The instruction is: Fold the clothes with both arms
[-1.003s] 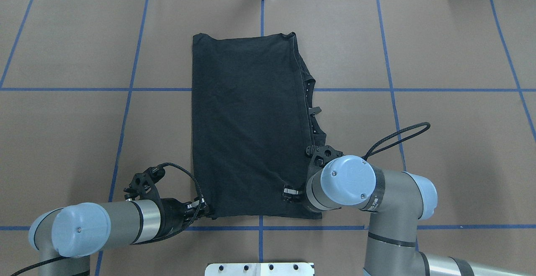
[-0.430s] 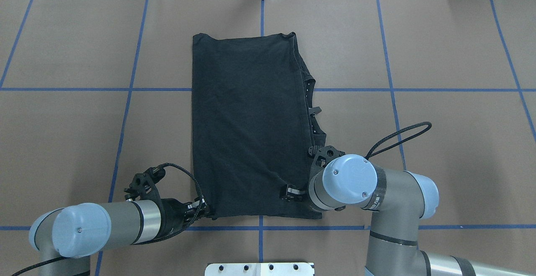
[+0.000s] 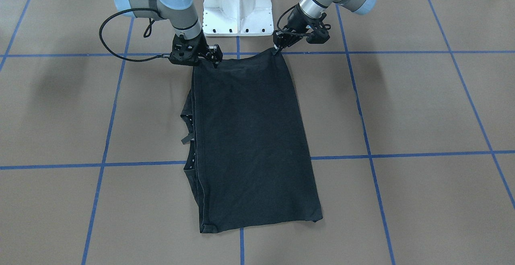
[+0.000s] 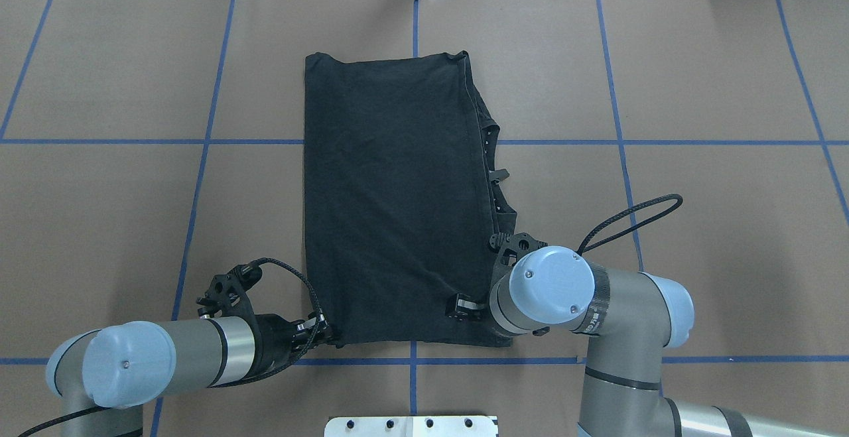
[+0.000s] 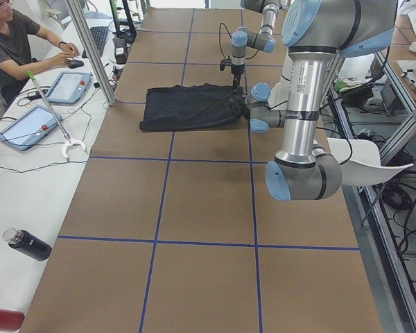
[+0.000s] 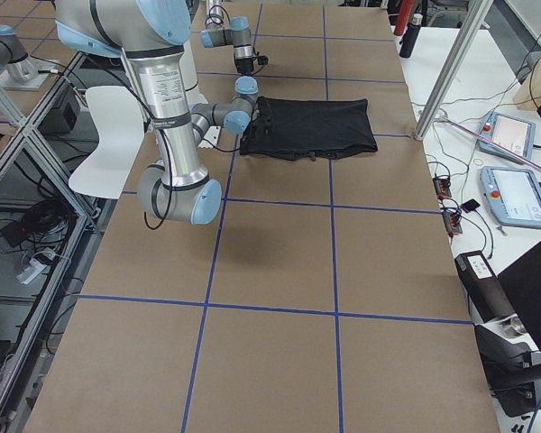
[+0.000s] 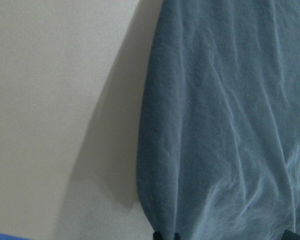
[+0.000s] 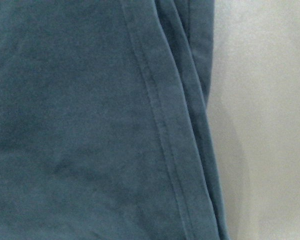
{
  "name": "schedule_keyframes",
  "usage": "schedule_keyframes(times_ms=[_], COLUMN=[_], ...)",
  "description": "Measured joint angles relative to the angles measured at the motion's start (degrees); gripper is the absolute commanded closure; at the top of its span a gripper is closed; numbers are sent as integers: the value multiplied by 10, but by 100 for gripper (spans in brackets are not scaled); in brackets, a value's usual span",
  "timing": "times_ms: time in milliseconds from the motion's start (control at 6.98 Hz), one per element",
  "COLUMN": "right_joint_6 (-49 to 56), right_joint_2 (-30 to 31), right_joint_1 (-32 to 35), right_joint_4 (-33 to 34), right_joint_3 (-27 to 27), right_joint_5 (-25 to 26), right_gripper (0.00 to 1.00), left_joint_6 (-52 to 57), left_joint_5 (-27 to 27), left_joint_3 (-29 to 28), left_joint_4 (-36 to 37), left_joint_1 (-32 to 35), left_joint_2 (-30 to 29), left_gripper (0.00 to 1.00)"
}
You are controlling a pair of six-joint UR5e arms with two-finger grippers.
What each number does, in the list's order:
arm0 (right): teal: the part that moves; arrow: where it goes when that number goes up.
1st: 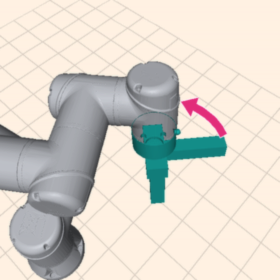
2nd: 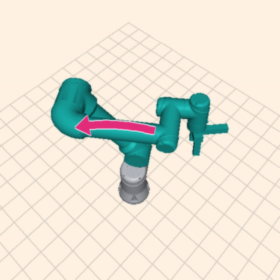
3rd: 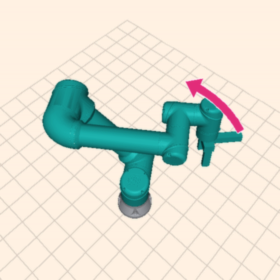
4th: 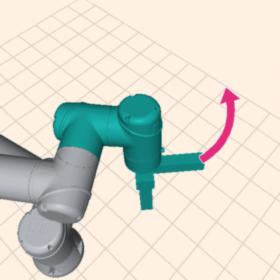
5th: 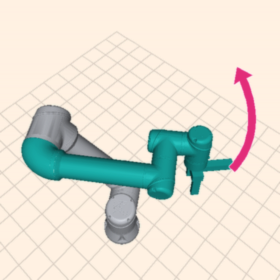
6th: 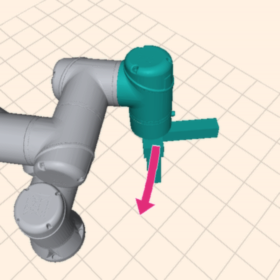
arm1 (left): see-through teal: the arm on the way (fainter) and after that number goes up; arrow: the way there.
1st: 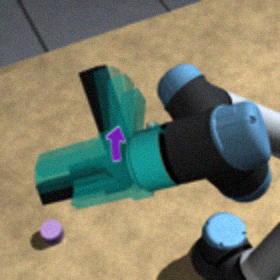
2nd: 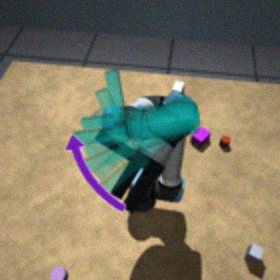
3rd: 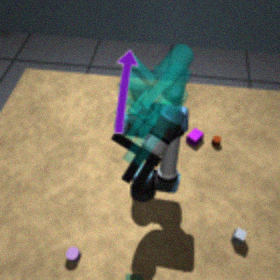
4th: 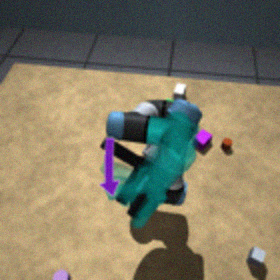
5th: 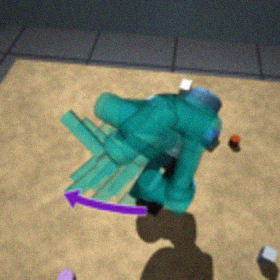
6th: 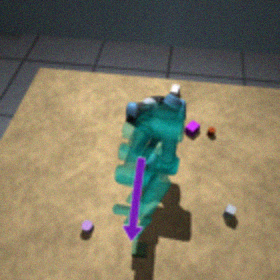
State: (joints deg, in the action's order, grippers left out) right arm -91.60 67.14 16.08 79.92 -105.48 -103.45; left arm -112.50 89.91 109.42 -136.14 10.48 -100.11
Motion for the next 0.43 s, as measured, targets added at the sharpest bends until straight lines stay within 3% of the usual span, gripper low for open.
schedule_keyframes(times_ms=[430], right_joint_6=[-1], right_joint_2=[-3], right_joint_1=[-1], right_joint_4=[1], right_joint_3=[4], right_joint_5=[1], right_gripper=[11], left_joint_6=[0], left_joint_5=[0], left_joint_3=[1], left_joint_4=[0], left_joint_1=[0], left_joint_2=[0], left_gripper=[100])
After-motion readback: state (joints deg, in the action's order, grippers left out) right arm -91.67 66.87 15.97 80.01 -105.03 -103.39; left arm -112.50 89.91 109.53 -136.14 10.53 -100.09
